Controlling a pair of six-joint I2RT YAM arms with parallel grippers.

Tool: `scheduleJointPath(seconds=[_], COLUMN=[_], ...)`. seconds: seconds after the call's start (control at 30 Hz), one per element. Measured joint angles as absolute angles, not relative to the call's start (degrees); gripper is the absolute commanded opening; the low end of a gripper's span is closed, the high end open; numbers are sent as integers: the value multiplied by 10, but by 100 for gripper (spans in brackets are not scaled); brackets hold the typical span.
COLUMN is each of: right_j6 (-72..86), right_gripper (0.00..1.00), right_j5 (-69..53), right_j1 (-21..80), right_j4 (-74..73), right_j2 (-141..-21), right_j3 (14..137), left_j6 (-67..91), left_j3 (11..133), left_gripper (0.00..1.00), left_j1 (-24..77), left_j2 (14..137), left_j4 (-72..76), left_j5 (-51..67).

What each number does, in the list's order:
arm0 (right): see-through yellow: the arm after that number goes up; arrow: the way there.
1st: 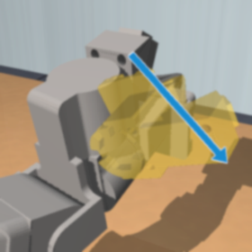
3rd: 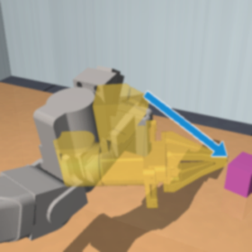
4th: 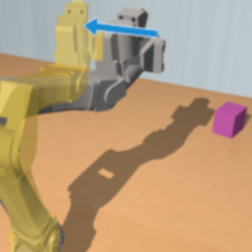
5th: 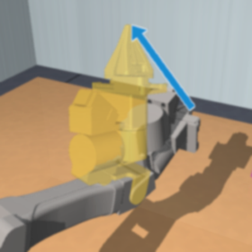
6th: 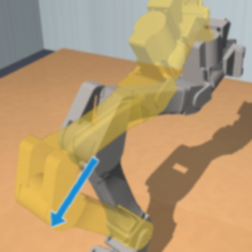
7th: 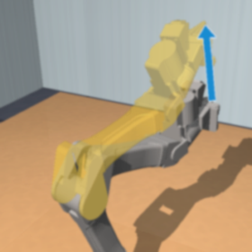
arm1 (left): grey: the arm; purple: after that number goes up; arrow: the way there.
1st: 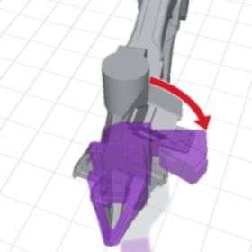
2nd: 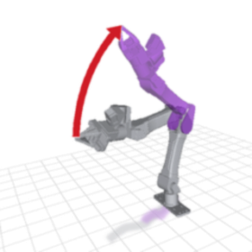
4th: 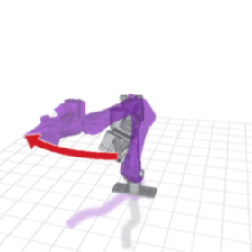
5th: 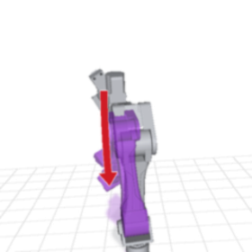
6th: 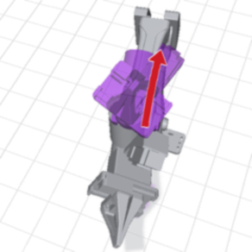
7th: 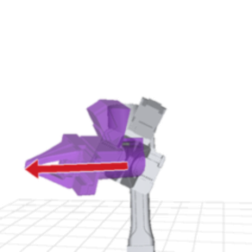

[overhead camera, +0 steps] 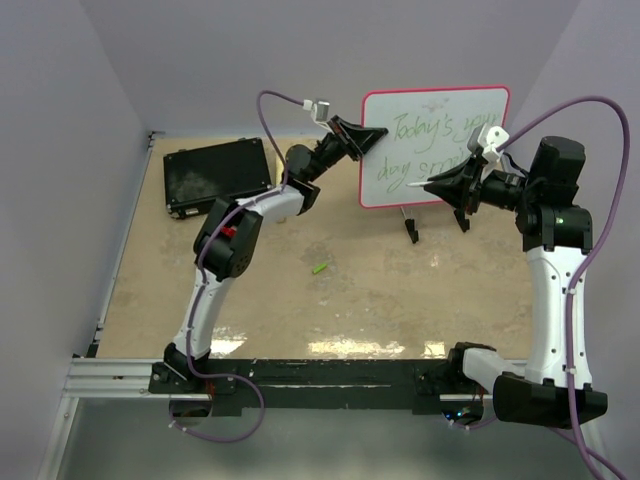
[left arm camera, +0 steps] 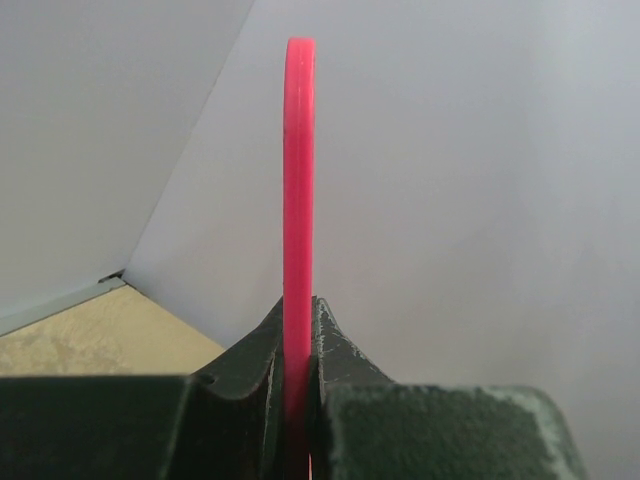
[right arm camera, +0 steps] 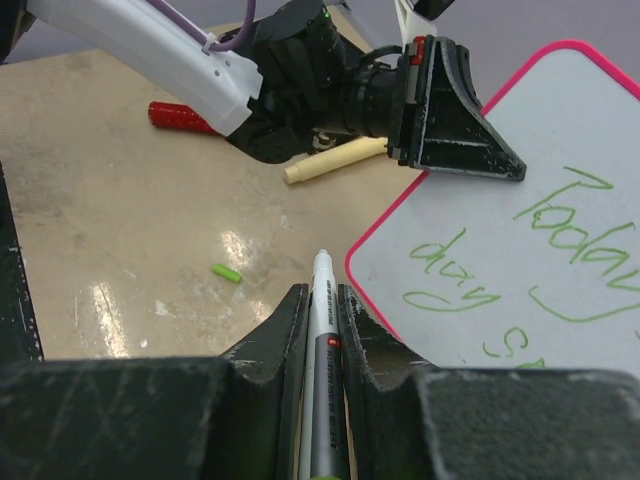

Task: Write a sentence on the whiteboard
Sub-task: Place the whiteboard on the whiteboard stand.

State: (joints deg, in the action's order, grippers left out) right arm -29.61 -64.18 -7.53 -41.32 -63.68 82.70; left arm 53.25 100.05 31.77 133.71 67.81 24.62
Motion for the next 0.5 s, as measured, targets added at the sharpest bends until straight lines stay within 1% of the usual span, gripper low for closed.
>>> scheduleJointPath(seconds=[0.23, 0.5], right_j6=[-296, -296], right_gripper=[0, 0], right_j5=[-643, -647], right_j1=[-75, -75], right_j4=[-417, -418], right_j2=[-637, -637], right_j3=[827, 827], left_j6=[503, 505], left_j3=[1039, 1040], left_gripper=[0, 0], left_j1=[345, 350], left_j2=[1397, 1459], left_j4=[680, 681], left_j5=[214, 174])
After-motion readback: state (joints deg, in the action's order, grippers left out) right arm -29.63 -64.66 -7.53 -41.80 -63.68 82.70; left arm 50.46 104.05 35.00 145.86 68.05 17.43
